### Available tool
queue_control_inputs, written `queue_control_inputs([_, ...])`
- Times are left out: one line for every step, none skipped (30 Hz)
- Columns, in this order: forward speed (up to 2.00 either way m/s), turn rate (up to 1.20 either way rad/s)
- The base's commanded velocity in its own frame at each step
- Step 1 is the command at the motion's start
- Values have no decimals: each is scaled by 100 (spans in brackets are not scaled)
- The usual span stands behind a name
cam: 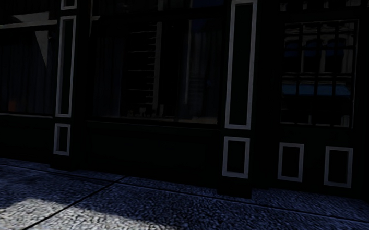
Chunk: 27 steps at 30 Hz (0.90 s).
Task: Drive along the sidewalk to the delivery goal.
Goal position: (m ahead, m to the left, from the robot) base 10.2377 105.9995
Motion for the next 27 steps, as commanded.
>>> queue_control_inputs([-72,68])
queue_control_inputs([-72,68])
queue_control_inputs([-72,68])
queue_control_inputs([-72,68])
queue_control_inputs([-72,68])
queue_control_inputs([-72,68])
queue_control_inputs([-72,68])
queue_control_inputs([-72,69])
queue_control_inputs([-72,71])
queue_control_inputs([-72,71])
queue_control_inputs([-72,72])
queue_control_inputs([-72,72])
queue_control_inputs([-72,72])
queue_control_inputs([-72,72])
queue_control_inputs([-72,73])
queue_control_inputs([-72,73])
queue_control_inputs([-72,73])
queue_control_inputs([-72,73])
queue_control_inputs([-72,73])
queue_control_inputs([-72,73])
queue_control_inputs([-72,74])
queue_control_inputs([-72,74])
queue_control_inputs([-72,74])
queue_control_inputs([-72,74])
queue_control_inputs([-72,74])
queue_control_inputs([-72,74])
queue_control_inputs([-72,74])
